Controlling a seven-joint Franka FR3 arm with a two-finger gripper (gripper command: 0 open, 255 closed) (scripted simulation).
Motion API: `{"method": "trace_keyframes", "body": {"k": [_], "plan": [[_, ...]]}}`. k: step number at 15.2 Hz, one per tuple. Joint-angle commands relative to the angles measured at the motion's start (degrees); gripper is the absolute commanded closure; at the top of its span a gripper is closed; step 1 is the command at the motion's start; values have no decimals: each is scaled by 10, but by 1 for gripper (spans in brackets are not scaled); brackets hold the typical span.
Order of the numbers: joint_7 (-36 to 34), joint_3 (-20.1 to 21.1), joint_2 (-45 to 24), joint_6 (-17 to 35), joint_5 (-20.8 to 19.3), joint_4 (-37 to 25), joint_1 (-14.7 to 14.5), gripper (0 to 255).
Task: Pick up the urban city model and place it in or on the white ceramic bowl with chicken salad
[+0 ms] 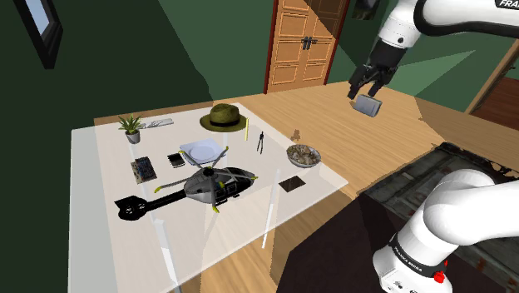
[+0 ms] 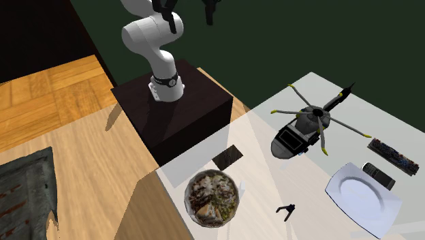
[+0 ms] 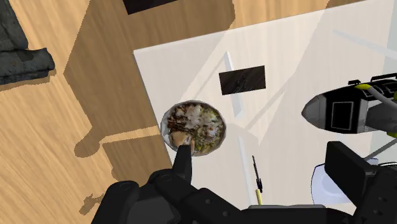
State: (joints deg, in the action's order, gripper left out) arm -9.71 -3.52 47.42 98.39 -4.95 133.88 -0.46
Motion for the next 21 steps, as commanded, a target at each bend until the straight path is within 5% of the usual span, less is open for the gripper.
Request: {"method": "trace_keyframes", "body": {"k": [1, 11, 21], "plan": [[0, 0, 0, 0, 0, 0, 0, 0], [1, -12, -102, 179, 0, 105, -8, 0], [8, -25, -282, 365, 9, 142, -20, 0]]}}
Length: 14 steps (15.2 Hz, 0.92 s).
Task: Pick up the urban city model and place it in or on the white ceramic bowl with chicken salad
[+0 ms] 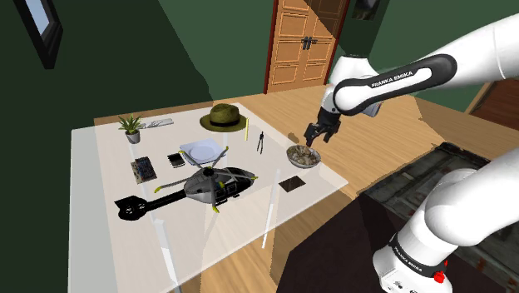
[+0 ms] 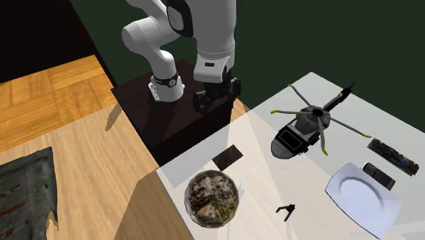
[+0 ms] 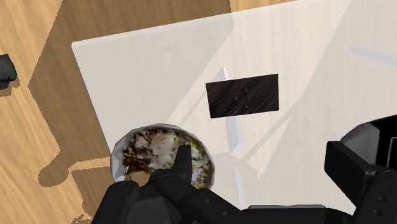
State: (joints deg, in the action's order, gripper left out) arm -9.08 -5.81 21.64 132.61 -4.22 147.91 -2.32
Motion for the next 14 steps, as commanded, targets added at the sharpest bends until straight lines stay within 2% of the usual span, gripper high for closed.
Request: {"method": "trace_keyframes", "body": {"k": [1, 7, 14], "plan": [[3, -3, -45, 41, 3, 1, -3, 0], [18, -6, -182, 141, 24, -18, -12, 0], [47, 5, -351, 233, 65, -74, -13, 0]]}}
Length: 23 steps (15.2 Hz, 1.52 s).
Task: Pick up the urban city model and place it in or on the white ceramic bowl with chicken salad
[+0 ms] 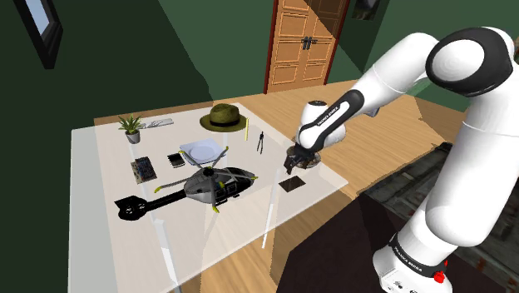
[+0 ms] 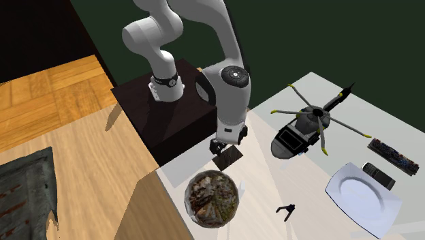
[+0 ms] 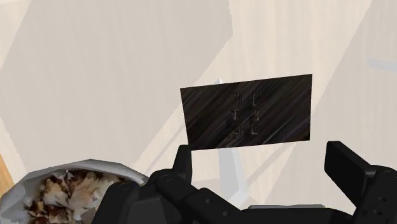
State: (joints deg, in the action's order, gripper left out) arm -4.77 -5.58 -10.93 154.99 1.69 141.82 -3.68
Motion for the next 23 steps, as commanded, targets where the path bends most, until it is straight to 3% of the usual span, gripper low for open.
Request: {"method": "trace_keyframes", "body": {"k": [1, 9, 16, 17, 23], "plan": [[7, 6, -45, 18, 10, -22, 2, 0], [16, 16, -109, 69, 23, -34, 9, 0], [16, 15, -109, 69, 23, -34, 9, 0], [16, 15, -109, 69, 23, -34, 9, 255], [16, 15, -109, 69, 23, -34, 9, 255]]}}
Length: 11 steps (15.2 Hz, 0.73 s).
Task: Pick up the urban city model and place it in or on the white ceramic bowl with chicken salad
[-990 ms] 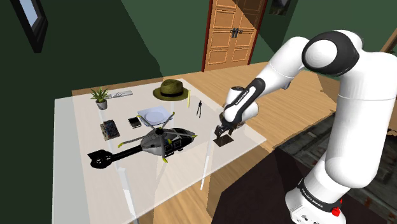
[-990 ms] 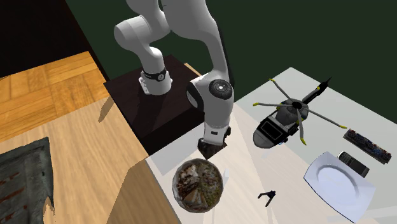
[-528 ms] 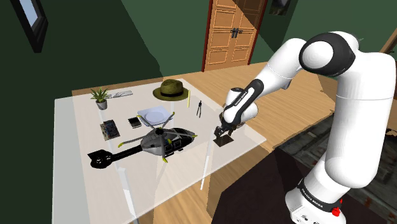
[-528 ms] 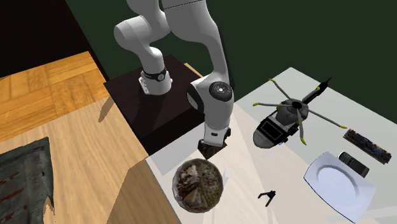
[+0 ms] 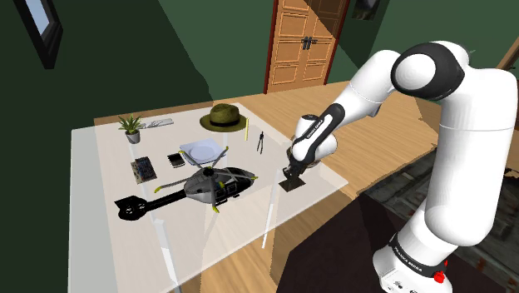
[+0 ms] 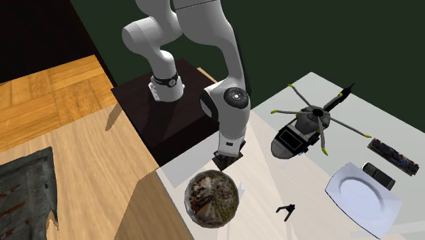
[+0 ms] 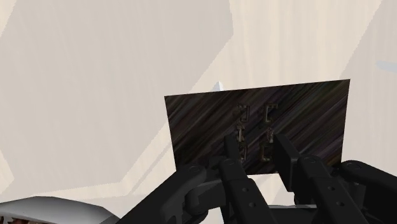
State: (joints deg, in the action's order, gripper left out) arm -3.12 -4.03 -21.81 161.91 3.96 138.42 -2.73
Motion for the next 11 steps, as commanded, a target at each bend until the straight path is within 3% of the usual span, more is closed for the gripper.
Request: {"method": "trace_keyframes", "body": {"k": [1, 11], "plan": [[0, 0, 0, 0, 0, 0, 0, 255], [-9, -10, 66, -55, -13, 10, -8, 255]]}}
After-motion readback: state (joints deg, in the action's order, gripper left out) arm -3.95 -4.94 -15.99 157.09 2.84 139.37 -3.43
